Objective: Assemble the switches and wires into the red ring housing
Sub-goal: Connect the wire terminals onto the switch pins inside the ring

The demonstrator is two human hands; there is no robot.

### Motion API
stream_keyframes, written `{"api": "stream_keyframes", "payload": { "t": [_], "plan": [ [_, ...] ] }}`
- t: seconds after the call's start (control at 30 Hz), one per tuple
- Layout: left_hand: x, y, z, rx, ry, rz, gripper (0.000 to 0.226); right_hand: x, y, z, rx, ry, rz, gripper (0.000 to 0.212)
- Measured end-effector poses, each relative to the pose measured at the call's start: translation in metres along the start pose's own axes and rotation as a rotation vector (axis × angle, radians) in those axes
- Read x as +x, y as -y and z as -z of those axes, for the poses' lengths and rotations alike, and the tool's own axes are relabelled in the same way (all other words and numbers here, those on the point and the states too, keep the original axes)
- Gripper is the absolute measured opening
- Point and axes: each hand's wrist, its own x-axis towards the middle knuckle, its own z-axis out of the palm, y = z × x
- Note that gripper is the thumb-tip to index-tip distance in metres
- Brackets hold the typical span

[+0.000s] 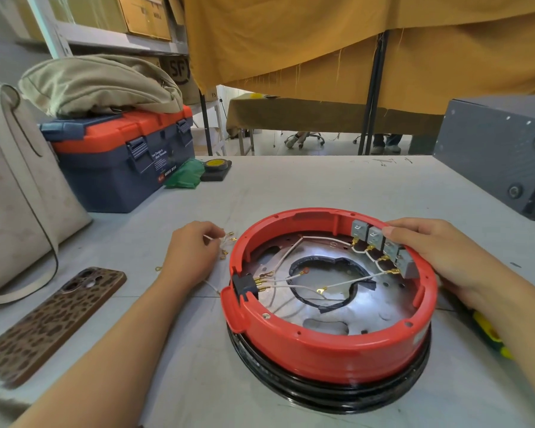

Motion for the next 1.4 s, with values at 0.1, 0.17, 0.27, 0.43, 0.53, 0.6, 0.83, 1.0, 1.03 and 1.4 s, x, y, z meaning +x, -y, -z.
{"api": "stream_keyframes", "payload": {
  "t": [0.1,0.17,0.27,0.43,0.53,0.6,0.83,1.0,1.03,1.4],
  "plan": [
    [0.006,0.003,-0.001,0.055,0.01,0.062,0.013,0.0,0.0,0.0,-0.011,-0.004,-0.003,0.015],
    [0.009,0.002,-0.003,0.067,0.087,0.121,0.019,0.0,0.001,0.0,-0.02,-0.005,-0.005,0.015],
    [0.013,-0.001,-0.007,0.08,0.136,0.177,0.019,0.0,0.001,0.0,-0.026,-0.006,-0.007,0.015],
    [0.015,-0.004,-0.009,0.036,0.083,0.143,0.014,0.0,0.001,0.0,-0.032,0.0,-0.003,0.015],
    [0.015,-0.004,-0.003,-0.33,-0.032,0.139,0.008,0.0,0.001,0.001,-0.026,-0.001,-0.006,0.015],
    [0.015,-0.005,0.002,-0.534,-0.086,0.143,0.006,0.0,0.0,0.001,-0.027,0.0,-0.008,0.015],
    [0.016,-0.004,0.011,-0.831,-0.127,0.209,0.008,0.0,0.002,0.0,-0.025,0.001,-0.012,0.016],
    [0.019,-0.002,0.014,-0.968,-0.088,0.248,0.01,-0.001,0.002,0.001,-0.035,-0.001,-0.015,0.015],
    [0.019,-0.001,0.015,-1.002,-0.086,0.254,0.01,-0.001,0.002,0.001,-0.037,-0.003,-0.016,0.015],
    [0.016,-0.003,0.02,-1.425,-0.085,0.258,0.013,-0.003,0.003,0.0,-0.032,-0.005,-0.024,0.015]
  ]
}}
